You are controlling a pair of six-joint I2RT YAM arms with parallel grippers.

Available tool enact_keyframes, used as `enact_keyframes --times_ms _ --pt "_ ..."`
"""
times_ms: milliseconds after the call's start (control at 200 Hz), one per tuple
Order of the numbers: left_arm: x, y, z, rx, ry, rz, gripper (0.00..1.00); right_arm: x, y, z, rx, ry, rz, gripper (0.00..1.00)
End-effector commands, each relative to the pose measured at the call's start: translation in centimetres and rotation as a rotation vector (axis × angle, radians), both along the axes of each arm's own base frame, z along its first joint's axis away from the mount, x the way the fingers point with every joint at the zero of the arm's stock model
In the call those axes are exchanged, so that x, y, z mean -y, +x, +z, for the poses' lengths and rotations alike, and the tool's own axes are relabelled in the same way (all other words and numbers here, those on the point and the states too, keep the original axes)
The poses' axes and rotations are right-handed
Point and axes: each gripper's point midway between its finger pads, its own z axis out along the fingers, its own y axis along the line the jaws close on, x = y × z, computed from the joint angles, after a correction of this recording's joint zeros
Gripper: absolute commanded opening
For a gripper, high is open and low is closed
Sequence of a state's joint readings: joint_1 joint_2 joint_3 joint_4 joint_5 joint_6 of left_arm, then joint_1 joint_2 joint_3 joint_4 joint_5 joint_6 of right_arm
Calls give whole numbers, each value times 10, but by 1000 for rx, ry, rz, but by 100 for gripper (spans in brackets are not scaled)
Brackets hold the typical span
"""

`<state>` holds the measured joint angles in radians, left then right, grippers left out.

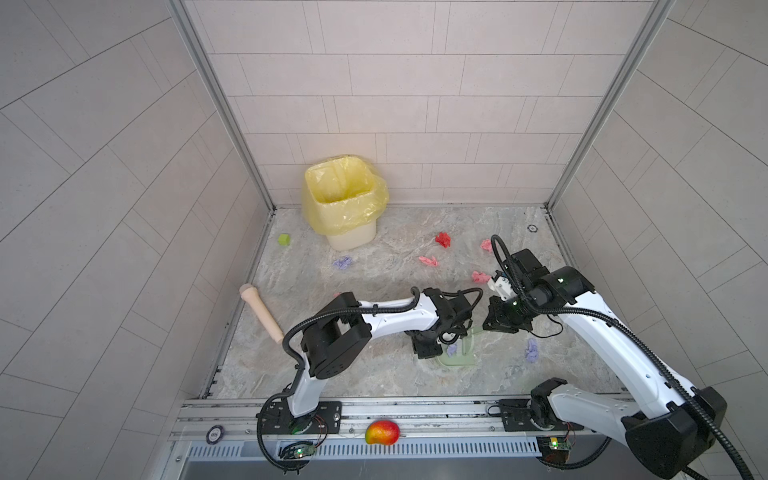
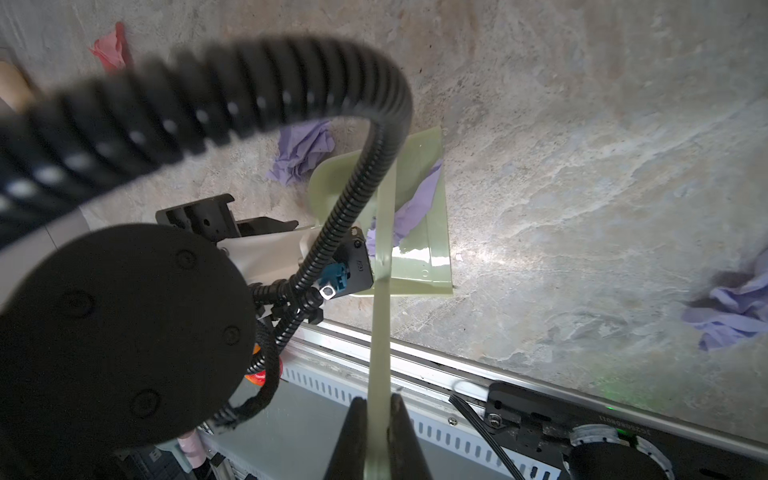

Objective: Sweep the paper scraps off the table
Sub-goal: 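Sweep the purple scraps into the dustpan with the brush in the right gripper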

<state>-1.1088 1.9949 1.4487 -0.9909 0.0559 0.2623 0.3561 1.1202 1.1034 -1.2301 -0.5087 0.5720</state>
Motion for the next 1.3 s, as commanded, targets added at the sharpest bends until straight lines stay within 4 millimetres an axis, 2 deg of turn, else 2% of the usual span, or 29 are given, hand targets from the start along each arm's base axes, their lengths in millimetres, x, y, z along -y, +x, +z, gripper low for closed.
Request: enact_keyframes --times_ms 0,75,160,490,681,926,1296 --pt "-6 -2 6 10 0 -8 0 16 -9 12 1 -36 3 0" --pt "-7 -3 5 5 1 -7 0 32 -7 16 31 -102 17 0" --pt "-6 -3 5 3 1 -11 0 42 3 19 82 -159 8 0" --pt "-6 -2 5 3 2 -10 0 46 38 1 129 -243 -42 0" --pt "-6 -3 5 0 2 -11 0 35 48 -9 139 -242 -26 0" --pt "-6 -2 5 2 2 -9 0 9 45 -19 104 -186 9 0" --pt "-6 -2 6 6 0 -5 0 -13 40 3 110 -22 -38 0"
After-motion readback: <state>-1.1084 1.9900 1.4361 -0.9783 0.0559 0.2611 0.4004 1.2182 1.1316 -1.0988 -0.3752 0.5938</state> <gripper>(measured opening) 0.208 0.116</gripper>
